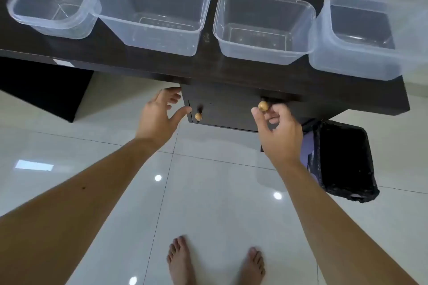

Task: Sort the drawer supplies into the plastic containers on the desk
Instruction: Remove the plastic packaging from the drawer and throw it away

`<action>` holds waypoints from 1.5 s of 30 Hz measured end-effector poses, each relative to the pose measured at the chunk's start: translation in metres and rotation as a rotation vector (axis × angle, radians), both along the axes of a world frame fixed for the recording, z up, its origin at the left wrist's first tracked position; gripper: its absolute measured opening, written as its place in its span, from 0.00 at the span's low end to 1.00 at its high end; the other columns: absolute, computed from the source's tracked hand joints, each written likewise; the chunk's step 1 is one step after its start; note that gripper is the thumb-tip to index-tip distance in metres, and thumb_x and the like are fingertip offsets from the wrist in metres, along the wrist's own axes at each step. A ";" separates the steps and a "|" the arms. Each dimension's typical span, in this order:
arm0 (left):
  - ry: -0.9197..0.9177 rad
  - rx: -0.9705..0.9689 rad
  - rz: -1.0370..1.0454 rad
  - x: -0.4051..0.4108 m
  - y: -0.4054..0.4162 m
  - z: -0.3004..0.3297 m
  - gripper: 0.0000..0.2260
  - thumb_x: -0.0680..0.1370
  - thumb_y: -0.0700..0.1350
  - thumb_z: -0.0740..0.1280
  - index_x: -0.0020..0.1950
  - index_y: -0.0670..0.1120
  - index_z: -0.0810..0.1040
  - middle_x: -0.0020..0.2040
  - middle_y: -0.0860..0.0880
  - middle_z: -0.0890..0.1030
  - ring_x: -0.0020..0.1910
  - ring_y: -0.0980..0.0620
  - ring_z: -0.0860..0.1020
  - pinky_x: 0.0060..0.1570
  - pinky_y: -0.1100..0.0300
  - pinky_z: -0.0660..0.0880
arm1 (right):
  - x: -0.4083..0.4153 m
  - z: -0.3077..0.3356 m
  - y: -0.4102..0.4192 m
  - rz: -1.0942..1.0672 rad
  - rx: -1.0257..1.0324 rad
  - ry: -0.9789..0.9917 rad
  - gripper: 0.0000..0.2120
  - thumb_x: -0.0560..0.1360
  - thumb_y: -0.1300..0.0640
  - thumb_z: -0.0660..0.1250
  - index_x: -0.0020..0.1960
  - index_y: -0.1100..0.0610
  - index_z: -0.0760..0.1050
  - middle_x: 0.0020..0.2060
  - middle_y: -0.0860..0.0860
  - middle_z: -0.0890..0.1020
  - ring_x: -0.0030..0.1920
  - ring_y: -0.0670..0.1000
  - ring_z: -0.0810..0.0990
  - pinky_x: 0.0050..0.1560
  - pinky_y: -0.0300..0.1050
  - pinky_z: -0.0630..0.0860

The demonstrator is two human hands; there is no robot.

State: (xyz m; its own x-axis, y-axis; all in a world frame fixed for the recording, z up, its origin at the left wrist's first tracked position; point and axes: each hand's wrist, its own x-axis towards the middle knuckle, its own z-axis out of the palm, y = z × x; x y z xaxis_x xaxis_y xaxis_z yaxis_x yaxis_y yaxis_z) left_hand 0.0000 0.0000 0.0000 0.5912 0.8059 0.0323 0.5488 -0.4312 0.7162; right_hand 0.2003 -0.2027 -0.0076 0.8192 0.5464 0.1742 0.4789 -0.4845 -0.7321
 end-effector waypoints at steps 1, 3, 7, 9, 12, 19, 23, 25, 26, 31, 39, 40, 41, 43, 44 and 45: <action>-0.012 0.003 0.000 0.003 0.002 -0.002 0.25 0.78 0.54 0.75 0.71 0.45 0.77 0.62 0.48 0.84 0.57 0.48 0.83 0.61 0.53 0.81 | 0.001 -0.001 0.001 -0.018 0.027 0.024 0.18 0.79 0.40 0.72 0.54 0.55 0.80 0.42 0.47 0.84 0.45 0.51 0.81 0.46 0.46 0.77; -0.006 -0.017 0.006 0.010 0.003 0.000 0.23 0.79 0.54 0.75 0.69 0.44 0.79 0.61 0.48 0.85 0.56 0.49 0.83 0.60 0.53 0.82 | 0.004 -0.004 0.002 -0.023 0.021 0.031 0.20 0.80 0.39 0.69 0.57 0.55 0.81 0.43 0.47 0.85 0.46 0.52 0.83 0.48 0.49 0.79; -0.096 -0.141 0.112 0.022 0.000 0.001 0.19 0.79 0.51 0.75 0.66 0.44 0.81 0.60 0.50 0.86 0.57 0.52 0.84 0.60 0.62 0.81 | 0.006 -0.002 0.007 0.024 0.013 -0.061 0.12 0.82 0.45 0.69 0.47 0.54 0.78 0.36 0.48 0.81 0.38 0.51 0.79 0.41 0.49 0.78; -0.121 -0.172 0.165 0.026 0.000 0.003 0.17 0.79 0.49 0.76 0.64 0.43 0.82 0.57 0.52 0.85 0.55 0.55 0.83 0.53 0.74 0.77 | 0.005 -0.001 0.009 0.024 0.010 -0.113 0.12 0.82 0.49 0.69 0.43 0.53 0.75 0.33 0.49 0.78 0.36 0.49 0.75 0.38 0.46 0.73; -0.147 -0.181 0.200 0.028 -0.001 0.008 0.11 0.80 0.47 0.75 0.59 0.43 0.83 0.52 0.53 0.86 0.50 0.56 0.85 0.47 0.76 0.78 | -0.001 0.002 0.008 0.004 0.001 -0.140 0.14 0.82 0.53 0.70 0.40 0.51 0.69 0.31 0.48 0.72 0.33 0.48 0.70 0.34 0.41 0.66; -0.108 -0.164 0.157 0.000 -0.023 0.015 0.07 0.81 0.47 0.74 0.53 0.46 0.79 0.50 0.53 0.86 0.45 0.55 0.84 0.38 0.80 0.72 | -0.027 0.005 -0.022 0.033 -0.034 -0.163 0.13 0.82 0.54 0.70 0.41 0.53 0.70 0.32 0.49 0.75 0.33 0.51 0.72 0.36 0.40 0.64; -0.116 -0.135 0.112 -0.009 -0.032 0.018 0.05 0.82 0.44 0.72 0.52 0.47 0.77 0.50 0.52 0.85 0.41 0.56 0.82 0.37 0.80 0.71 | -0.037 0.008 -0.030 0.026 -0.035 -0.166 0.11 0.81 0.55 0.69 0.42 0.54 0.73 0.33 0.48 0.76 0.34 0.49 0.72 0.39 0.42 0.65; -0.112 -0.123 0.075 -0.019 -0.037 0.015 0.04 0.82 0.43 0.71 0.54 0.46 0.77 0.51 0.52 0.85 0.45 0.55 0.83 0.38 0.79 0.72 | -0.044 0.007 -0.039 0.039 -0.036 -0.148 0.11 0.81 0.55 0.69 0.41 0.53 0.72 0.33 0.48 0.76 0.34 0.50 0.73 0.38 0.42 0.66; -0.104 -0.111 0.050 -0.027 -0.041 0.012 0.04 0.82 0.43 0.71 0.55 0.45 0.78 0.51 0.52 0.85 0.46 0.55 0.84 0.40 0.78 0.72 | -0.050 0.006 -0.047 0.052 -0.031 -0.149 0.11 0.81 0.55 0.69 0.41 0.52 0.72 0.33 0.48 0.76 0.34 0.50 0.73 0.38 0.42 0.67; -0.079 -0.093 -0.075 -0.078 -0.073 0.000 0.05 0.82 0.41 0.72 0.56 0.44 0.79 0.49 0.63 0.83 0.46 0.70 0.82 0.48 0.73 0.77 | -0.095 0.000 -0.094 0.062 -0.012 -0.146 0.10 0.81 0.53 0.67 0.42 0.56 0.75 0.34 0.48 0.77 0.35 0.50 0.75 0.38 0.39 0.69; 0.026 -0.075 -0.162 -0.124 -0.113 0.018 0.07 0.81 0.41 0.73 0.57 0.44 0.78 0.53 0.50 0.86 0.50 0.48 0.87 0.52 0.50 0.84 | -0.141 0.008 -0.141 0.055 -0.073 -0.009 0.10 0.81 0.50 0.67 0.46 0.55 0.77 0.38 0.48 0.80 0.39 0.49 0.77 0.41 0.42 0.74; 0.041 -0.076 -0.174 -0.126 -0.115 0.021 0.08 0.81 0.42 0.73 0.57 0.43 0.78 0.53 0.49 0.86 0.50 0.47 0.87 0.52 0.51 0.84 | -0.143 0.010 -0.144 0.055 -0.075 0.001 0.09 0.81 0.50 0.67 0.47 0.56 0.77 0.38 0.48 0.80 0.40 0.50 0.78 0.41 0.44 0.75; 0.055 -0.078 -0.184 -0.129 -0.118 0.023 0.08 0.81 0.42 0.73 0.57 0.43 0.78 0.53 0.48 0.86 0.50 0.46 0.87 0.52 0.51 0.84 | -0.145 0.010 -0.148 0.058 -0.078 0.008 0.09 0.81 0.50 0.67 0.47 0.56 0.77 0.39 0.48 0.81 0.40 0.50 0.78 0.41 0.45 0.76; 0.081 -0.070 -0.194 -0.133 -0.121 0.027 0.09 0.81 0.43 0.73 0.58 0.43 0.77 0.53 0.49 0.86 0.50 0.47 0.87 0.52 0.50 0.84 | -0.147 0.011 -0.154 0.073 -0.088 0.011 0.09 0.81 0.50 0.68 0.48 0.56 0.77 0.39 0.48 0.81 0.40 0.50 0.78 0.42 0.45 0.76; 0.094 -0.068 -0.197 -0.134 -0.123 0.028 0.09 0.81 0.43 0.73 0.58 0.43 0.77 0.54 0.49 0.86 0.50 0.47 0.87 0.51 0.49 0.84 | -0.149 0.012 -0.157 0.080 -0.090 0.011 0.08 0.81 0.51 0.68 0.48 0.56 0.78 0.39 0.49 0.81 0.40 0.50 0.79 0.42 0.44 0.76; 0.106 -0.067 -0.201 -0.136 -0.125 0.029 0.09 0.81 0.44 0.73 0.58 0.43 0.77 0.54 0.49 0.86 0.50 0.47 0.87 0.51 0.49 0.84 | -0.150 0.012 -0.159 0.083 -0.088 0.011 0.08 0.81 0.51 0.68 0.48 0.56 0.78 0.39 0.49 0.82 0.41 0.50 0.79 0.43 0.44 0.76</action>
State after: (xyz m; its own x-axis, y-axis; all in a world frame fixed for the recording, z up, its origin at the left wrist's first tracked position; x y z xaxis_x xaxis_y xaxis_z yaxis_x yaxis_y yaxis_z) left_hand -0.1357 -0.1250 0.0289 0.7371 0.6701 -0.0880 0.5303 -0.4927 0.6900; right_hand 0.0506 -0.3618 0.0046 0.7718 0.6256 0.1136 0.5124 -0.5062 -0.6936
